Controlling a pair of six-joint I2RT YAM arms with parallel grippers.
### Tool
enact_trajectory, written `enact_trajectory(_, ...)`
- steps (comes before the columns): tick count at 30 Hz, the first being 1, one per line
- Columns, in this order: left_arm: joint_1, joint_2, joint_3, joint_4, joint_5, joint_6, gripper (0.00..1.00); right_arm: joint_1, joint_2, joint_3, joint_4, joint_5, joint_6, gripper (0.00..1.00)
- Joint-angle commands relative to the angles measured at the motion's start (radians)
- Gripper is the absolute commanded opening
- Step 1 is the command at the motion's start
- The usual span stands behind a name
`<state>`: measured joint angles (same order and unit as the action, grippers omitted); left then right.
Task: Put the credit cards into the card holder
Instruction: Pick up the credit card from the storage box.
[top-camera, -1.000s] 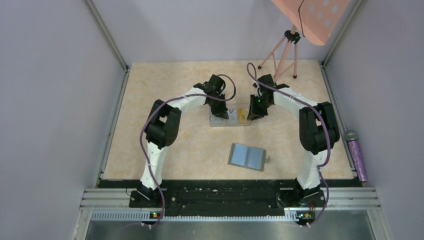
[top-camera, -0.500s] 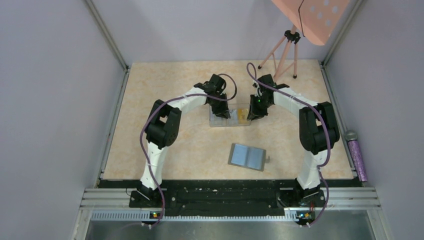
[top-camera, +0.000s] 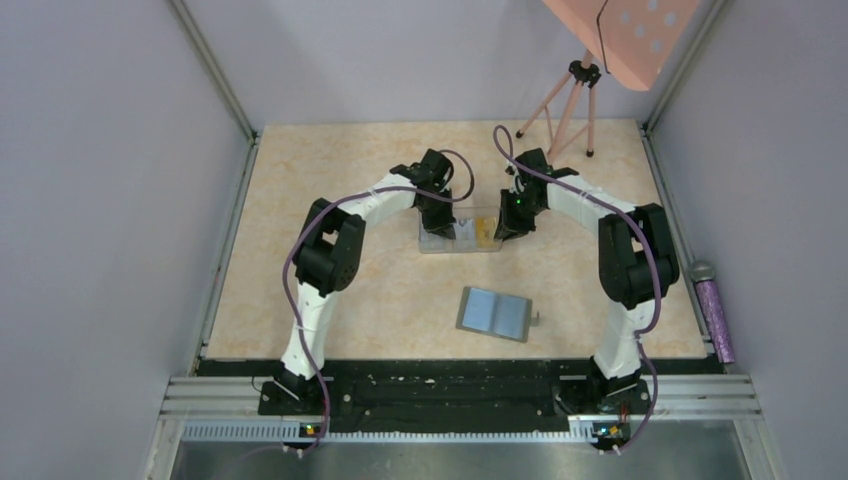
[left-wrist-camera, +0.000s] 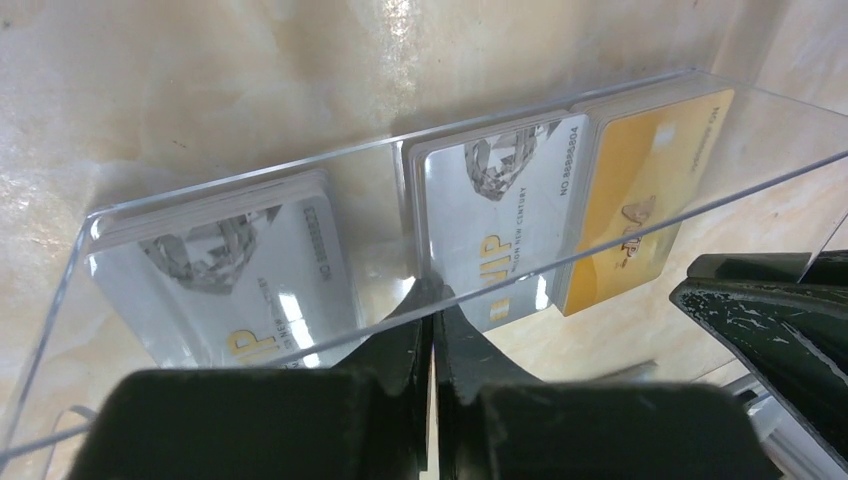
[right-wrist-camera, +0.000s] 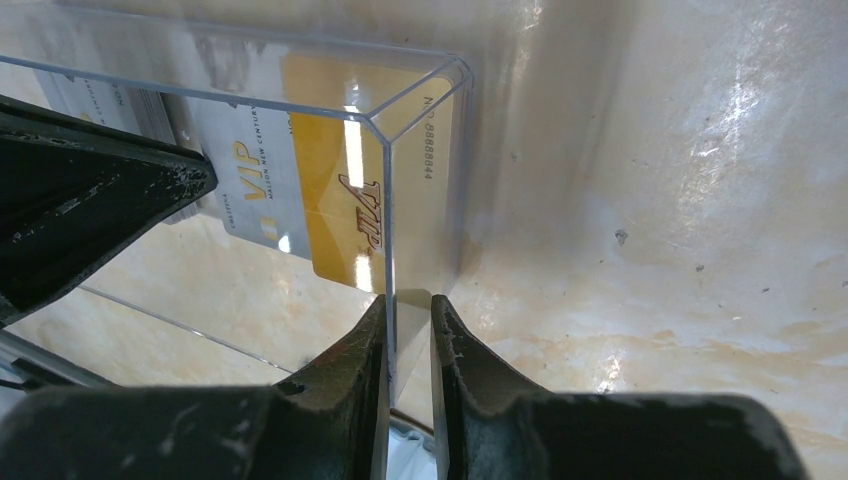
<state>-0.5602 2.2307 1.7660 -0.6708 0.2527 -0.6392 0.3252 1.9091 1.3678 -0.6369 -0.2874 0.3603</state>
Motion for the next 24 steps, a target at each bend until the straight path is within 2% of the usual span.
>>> enact_trajectory(1,-0.013,0.002,0.044,0.022,0.045,0.019,0.03,0.013,0.012,-0.002,0.023,-0.059,0.003,0.14)
enact_trajectory(24,-0.034,-0.077,0.062,0.047,0.065,0.013,0.08,0.014,0.020,-0.011,0.024,-0.071,-0.002,0.14)
